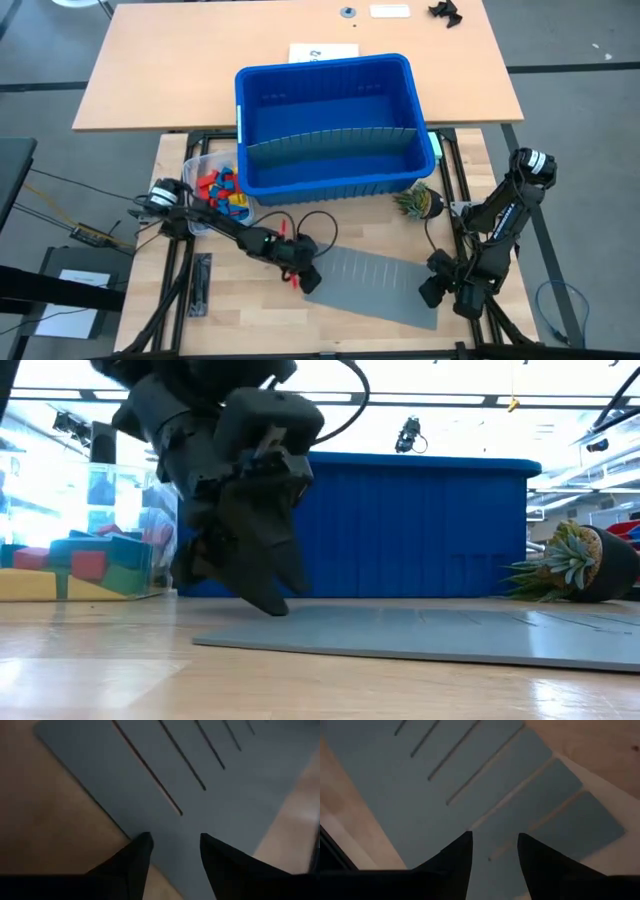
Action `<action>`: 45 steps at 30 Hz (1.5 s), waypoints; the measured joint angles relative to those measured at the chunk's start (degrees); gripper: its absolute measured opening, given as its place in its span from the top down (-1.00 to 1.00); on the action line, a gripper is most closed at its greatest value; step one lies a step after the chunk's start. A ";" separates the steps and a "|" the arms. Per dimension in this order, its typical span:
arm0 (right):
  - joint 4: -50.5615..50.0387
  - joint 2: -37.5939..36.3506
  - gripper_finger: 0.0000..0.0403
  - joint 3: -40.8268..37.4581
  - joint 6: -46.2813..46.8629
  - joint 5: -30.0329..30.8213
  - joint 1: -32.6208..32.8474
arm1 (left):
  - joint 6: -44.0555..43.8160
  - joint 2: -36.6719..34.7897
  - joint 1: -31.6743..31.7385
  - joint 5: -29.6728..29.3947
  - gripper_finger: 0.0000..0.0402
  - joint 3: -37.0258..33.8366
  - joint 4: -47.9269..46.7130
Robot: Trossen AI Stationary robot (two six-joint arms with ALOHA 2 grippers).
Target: Sort Items/Unsort Items
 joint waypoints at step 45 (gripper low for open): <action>22.41 16.15 0.21 0.33 12.45 5.06 -2.37 | -15.86 -18.63 -2.05 -5.63 0.07 -20.49 -1.90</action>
